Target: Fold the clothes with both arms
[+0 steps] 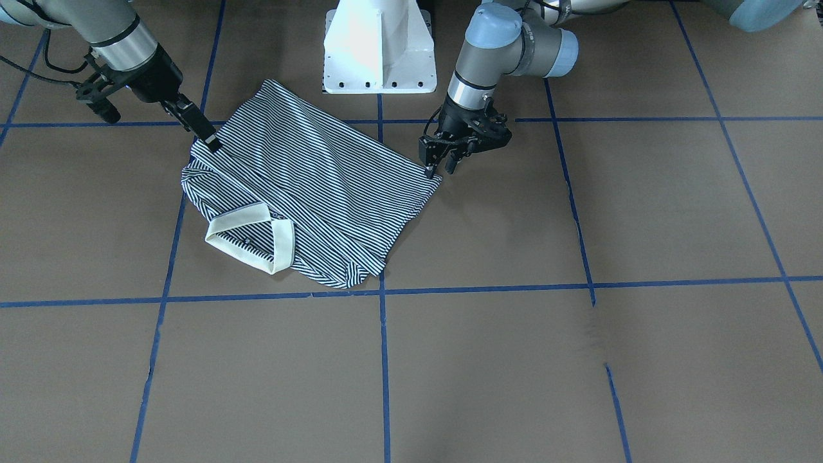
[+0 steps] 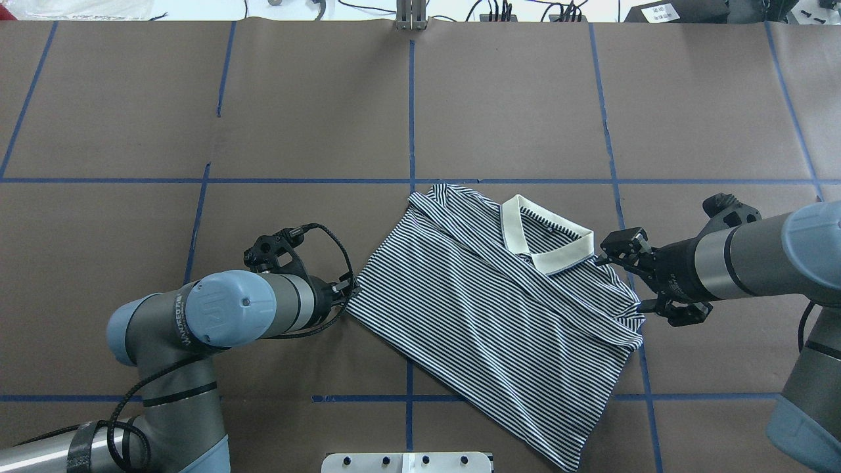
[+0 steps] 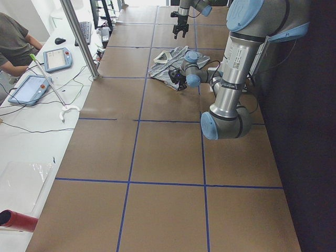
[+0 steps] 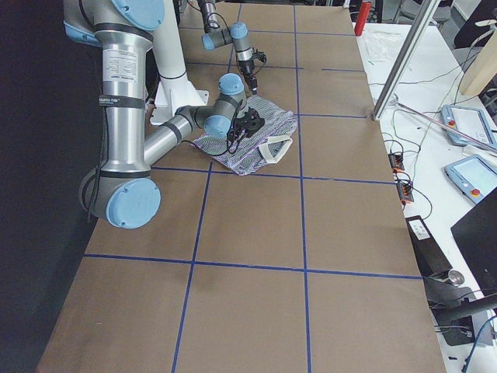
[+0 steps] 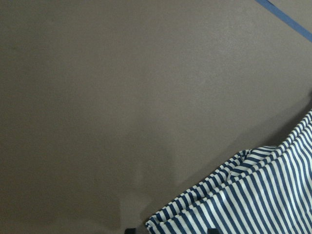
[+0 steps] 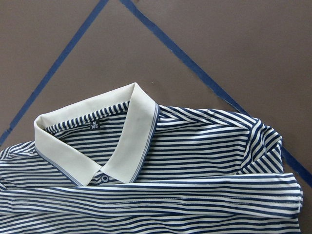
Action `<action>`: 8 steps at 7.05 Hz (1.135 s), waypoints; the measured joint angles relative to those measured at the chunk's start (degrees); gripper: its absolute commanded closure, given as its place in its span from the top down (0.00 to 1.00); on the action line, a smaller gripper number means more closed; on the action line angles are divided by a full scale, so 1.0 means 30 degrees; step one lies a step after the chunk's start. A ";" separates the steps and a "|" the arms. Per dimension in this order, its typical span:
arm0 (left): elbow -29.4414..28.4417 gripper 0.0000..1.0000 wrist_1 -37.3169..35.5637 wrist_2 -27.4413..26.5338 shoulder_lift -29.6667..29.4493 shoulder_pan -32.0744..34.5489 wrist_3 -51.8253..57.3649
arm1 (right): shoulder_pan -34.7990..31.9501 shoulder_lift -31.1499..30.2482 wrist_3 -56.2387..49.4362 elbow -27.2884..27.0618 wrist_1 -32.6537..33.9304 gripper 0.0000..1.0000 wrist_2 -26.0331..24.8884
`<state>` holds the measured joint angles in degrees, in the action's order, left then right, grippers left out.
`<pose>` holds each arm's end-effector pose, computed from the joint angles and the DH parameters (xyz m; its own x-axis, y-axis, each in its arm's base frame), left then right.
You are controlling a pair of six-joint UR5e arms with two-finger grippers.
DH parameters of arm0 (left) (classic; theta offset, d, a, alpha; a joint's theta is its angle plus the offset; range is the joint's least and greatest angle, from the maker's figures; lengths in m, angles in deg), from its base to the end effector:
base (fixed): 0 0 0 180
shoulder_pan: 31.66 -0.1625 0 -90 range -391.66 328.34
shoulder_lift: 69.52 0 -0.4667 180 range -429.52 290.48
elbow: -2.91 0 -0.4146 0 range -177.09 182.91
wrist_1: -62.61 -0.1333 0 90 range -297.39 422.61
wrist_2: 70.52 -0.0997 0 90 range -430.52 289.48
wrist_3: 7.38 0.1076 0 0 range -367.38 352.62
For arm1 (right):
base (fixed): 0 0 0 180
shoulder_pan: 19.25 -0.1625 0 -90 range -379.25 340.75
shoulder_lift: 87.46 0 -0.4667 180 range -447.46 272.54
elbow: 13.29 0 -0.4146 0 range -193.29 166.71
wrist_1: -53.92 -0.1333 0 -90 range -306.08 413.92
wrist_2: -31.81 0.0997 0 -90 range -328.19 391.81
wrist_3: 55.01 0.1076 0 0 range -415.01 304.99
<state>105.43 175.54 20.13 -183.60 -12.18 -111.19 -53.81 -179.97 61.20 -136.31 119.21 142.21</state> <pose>0.5844 -0.3468 0.3100 0.3868 -0.3900 -0.8356 0.4290 0.8782 -0.2113 -0.3380 -0.3492 0.3939 0.2908 0.7030 0.6491 -0.4730 0.6953 -0.5411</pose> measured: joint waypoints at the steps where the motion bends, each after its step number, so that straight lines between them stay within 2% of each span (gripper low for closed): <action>1: -0.0024 0.57 -0.0018 -0.0251 -0.0024 -0.0008 0.0213 | -0.0054 0.0003 -0.0004 0.0187 0.0002 1.00 -0.0019; 7: -0.0626 0.56 -0.0028 -0.0424 -0.0310 -0.0236 0.0413 | -0.0095 -0.0013 -0.0005 0.0514 0.0002 1.00 -0.0030; 8: -0.0724 0.52 -0.0028 -0.0424 -0.0316 -0.0243 0.0413 | -0.0087 -0.0003 -0.0006 0.0531 0.0003 1.00 -0.0030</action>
<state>103.26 175.46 18.86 -184.55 -12.91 -109.95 -54.07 -179.98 61.18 -134.72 119.22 142.11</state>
